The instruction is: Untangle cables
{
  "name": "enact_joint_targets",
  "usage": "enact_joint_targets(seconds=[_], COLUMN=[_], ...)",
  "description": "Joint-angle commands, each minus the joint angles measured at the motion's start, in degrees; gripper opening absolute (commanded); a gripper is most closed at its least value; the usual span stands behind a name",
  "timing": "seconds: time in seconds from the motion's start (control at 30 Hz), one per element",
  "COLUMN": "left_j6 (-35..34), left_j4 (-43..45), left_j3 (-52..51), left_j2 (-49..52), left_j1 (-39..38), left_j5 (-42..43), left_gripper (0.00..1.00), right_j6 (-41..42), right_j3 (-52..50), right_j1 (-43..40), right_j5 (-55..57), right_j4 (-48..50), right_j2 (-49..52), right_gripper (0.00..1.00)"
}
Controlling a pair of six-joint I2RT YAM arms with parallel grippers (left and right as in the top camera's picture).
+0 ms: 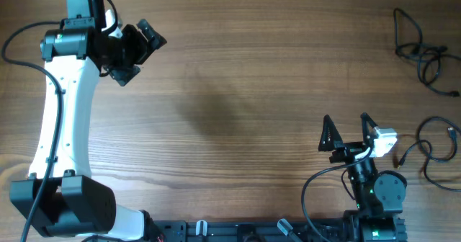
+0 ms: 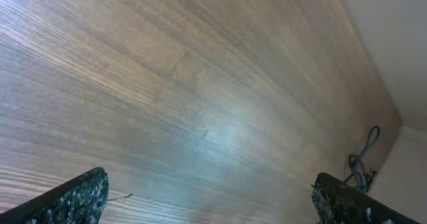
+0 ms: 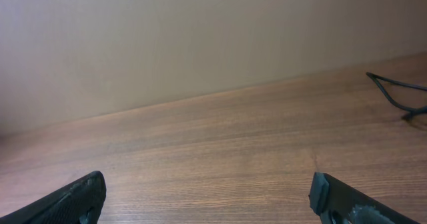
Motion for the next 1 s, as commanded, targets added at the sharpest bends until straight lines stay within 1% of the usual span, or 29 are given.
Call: enact_joint_targets(seconds=[0.0,0.1,0.13,0.17,0.2,0.23,0.37,0.43,0.53,0.6,0.77,0.97], left_j6=[12.66,23.65,28.68,33.38,36.09,39.43,40.0,40.04,40.87,40.85,40.85,40.79], left_j4=[0.61,1.84,3.65,7.15,9.79,14.64,34.73,41.18,50.58,53.35,55.65,55.01], left_j3=[0.13,-4.13,-7.69,-12.41,-15.72,-21.84,-44.09,-51.84,-65.51,-72.11,-84.32,-89.7], left_j2=[-1.97,-7.89,-11.37,-15.43,-18.1,-22.69,-39.74,-46.36,-59.82,-67.45,-83.14,-90.27], left_j1=[-0.48,-0.94,-0.98,-0.98,-0.98,-0.98,-0.98,-0.98,-0.98,-0.98,-0.98,-1.05], left_j5=[-0.81,1.33,3.08,5.33,6.58,8.22,8.92,8.68,7.08,5.84,3.48,3.34], left_gripper=[1.0,1.0,1.0,1.0,1.0,1.0,1.0,1.0,1.0,1.0,1.0,1.0], right_j6=[0.59,0.61,0.61,0.59,0.61,0.59,0.61,0.59,0.63,0.59,0.59,0.59], right_j3=[-0.07,-0.07,-0.07,-0.07,-0.07,-0.07,-0.07,-0.07,-0.07,-0.07,-0.07,-0.07], right_j1=[-0.2,-0.2,-0.2,-0.2,-0.2,-0.2,-0.2,-0.2,-0.2,-0.2,-0.2,-0.2], right_j5=[-0.22,-0.22,-0.22,-0.22,-0.22,-0.22,-0.22,-0.22,-0.22,-0.22,-0.22,-0.22], right_j4=[0.35,0.35,0.35,0.35,0.35,0.35,0.35,0.35,0.35,0.35,0.35,0.35], right_j2=[-0.98,-0.98,-0.98,-0.98,-0.98,-0.98,-0.98,-0.98,-0.98,-0.98,-0.98,-0.98], right_gripper=[1.0,1.0,1.0,1.0,1.0,1.0,1.0,1.0,1.0,1.0,1.0,1.0])
